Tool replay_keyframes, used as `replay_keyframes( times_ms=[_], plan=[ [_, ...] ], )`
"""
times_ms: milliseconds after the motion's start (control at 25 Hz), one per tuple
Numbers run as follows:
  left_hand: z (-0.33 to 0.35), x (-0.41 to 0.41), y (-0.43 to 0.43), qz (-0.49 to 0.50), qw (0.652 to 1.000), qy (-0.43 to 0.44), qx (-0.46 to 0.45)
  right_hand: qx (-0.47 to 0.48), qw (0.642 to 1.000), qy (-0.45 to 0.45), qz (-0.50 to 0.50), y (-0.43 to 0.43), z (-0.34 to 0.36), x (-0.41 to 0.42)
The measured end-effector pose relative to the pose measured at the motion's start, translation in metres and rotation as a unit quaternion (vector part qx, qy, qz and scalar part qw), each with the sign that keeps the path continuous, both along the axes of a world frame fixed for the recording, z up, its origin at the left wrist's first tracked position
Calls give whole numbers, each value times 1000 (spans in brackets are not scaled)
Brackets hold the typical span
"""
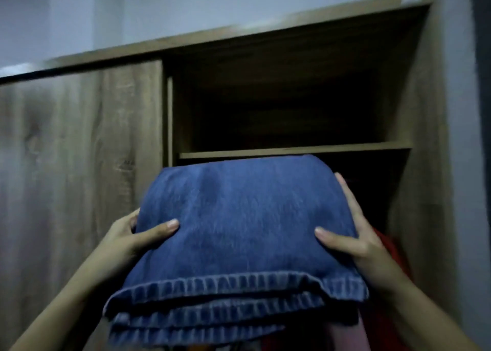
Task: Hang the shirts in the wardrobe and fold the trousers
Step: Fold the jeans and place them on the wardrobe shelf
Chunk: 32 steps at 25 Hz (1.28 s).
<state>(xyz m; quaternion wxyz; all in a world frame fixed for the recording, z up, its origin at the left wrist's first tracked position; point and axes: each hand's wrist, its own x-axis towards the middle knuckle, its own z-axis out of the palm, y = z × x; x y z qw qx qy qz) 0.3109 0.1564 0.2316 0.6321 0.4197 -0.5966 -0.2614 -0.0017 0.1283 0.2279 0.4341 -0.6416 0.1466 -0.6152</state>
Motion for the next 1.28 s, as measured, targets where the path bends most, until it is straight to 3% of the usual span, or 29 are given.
replay_keyframes(
  times_ms=[200, 400, 600, 720, 760, 840, 920, 1000, 1040, 1080, 1120, 1160, 1240, 1280],
  plan=[
    [69, -55, -63, -34, 997, 23, -69, -83, 994, -10, -70, -42, 76, -41],
    [126, -77, -136, 1, 995, -33, -94, -105, 986, -45, -119, -100, 117, -69],
    [162, -108, -202, 31, 997, 33, -67, 17, 986, -89, -142, -160, 158, -84],
    [167, -116, -216, 105, 989, -107, -19, 131, 973, -51, -182, -180, 171, -92],
    [163, -115, -215, 167, 971, -167, -40, 146, 972, -53, -174, -186, 172, -94],
    [153, -113, -208, 273, 916, -215, -202, 155, 974, -67, -148, -195, 173, -98],
    [140, -121, -189, 245, 838, -349, -339, 163, 975, -59, -136, -197, 174, -97],
    [129, -133, -190, 316, 700, -532, -355, 164, 975, -29, -146, -195, 178, -96],
    [123, -135, -201, 378, 631, -572, -365, 145, 972, 2, -184, -194, 180, -98],
    [117, -137, -211, 411, 597, -579, -374, 105, 955, 58, -271, -189, 180, -100],
    [113, -138, -219, 428, 585, -569, -389, 36, 907, 134, -397, -182, 178, -105],
    [108, -139, -225, 437, 576, -548, -420, -71, 833, 206, -509, -173, 173, -110],
    [101, -139, -233, 437, 575, -516, -461, -290, 704, 346, -548, -147, 157, -106],
    [99, -138, -236, 436, 576, -511, -466, -337, 650, 433, -526, -139, 149, -98]
  ],
)
